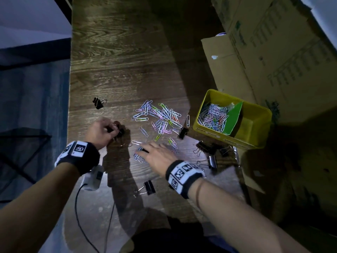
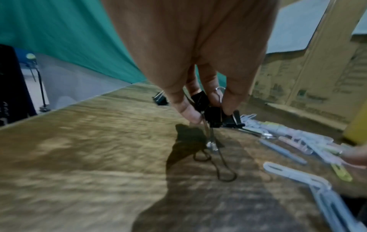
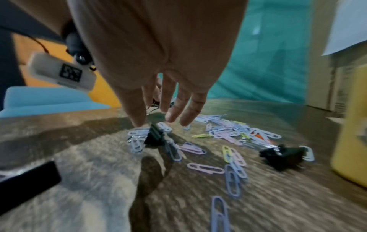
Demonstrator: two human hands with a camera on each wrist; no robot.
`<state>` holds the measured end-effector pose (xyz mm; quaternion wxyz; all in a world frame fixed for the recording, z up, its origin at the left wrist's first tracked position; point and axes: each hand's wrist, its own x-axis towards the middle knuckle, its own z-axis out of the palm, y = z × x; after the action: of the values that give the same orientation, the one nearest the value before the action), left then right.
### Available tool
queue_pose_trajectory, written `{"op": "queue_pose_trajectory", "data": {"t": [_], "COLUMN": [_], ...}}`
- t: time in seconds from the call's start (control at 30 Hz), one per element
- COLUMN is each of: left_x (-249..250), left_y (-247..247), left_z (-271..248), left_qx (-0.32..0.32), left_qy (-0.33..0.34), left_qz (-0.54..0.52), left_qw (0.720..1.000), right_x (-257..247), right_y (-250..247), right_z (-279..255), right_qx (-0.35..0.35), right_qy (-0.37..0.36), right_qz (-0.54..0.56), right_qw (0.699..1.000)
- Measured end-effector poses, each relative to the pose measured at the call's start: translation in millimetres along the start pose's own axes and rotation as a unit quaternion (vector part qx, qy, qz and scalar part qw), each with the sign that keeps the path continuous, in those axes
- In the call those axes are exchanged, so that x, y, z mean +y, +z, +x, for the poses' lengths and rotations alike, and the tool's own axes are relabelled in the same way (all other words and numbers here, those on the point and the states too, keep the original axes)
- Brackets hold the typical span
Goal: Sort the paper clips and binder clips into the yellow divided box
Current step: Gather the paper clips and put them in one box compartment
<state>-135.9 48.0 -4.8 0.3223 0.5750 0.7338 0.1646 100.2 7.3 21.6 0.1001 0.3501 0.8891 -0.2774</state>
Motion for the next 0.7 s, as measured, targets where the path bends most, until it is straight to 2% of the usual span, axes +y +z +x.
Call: {"op": "queue_pose_trajectory", "data": {"t": [0.1, 0.2, 0.33, 0.4, 0.43, 0.53, 0.6, 0.7], "left_x": [-17, -23, -5, 9, 16, 30, 33, 37], "left_y": [-4, -2, 9, 23, 33, 63, 77, 86], "left_z": [-13, -24, -41, -55, -63, -83, -81, -60], "left_qx": [-0.014, -0.031, 0.049, 0.052, 0.021, -0.096, -0.109, -0.099], "left_qy": [-0.019, -0.013, 0.034, 0.095, 0.117, 0.1, 0.123, 0.136], "left_qz": [0.092, 0.094, 0.165, 0.157, 0.15, 0.14, 0.133, 0.113], "left_qw": [0.995, 0.995, 0.985, 0.982, 0.982, 0.98, 0.977, 0.979], "right_x": [-4, -2, 11, 23, 31, 60, 79, 94], "right_y": [11, 17, 17, 10, 6, -4, -3, 4], "right_z": [15, 17, 5, -10, -19, -52, -70, -85], "right_qx": [-0.022, 0.001, 0.035, 0.087, 0.122, 0.201, 0.185, 0.1], "right_qy": [0.001, 0.005, 0.03, 0.078, 0.111, 0.204, 0.268, 0.336], "right_qz": [-0.052, -0.066, 0.005, 0.061, 0.088, 0.104, 0.088, 0.07], "right_qw": [0.998, 0.998, 0.999, 0.991, 0.982, 0.953, 0.941, 0.934]}}
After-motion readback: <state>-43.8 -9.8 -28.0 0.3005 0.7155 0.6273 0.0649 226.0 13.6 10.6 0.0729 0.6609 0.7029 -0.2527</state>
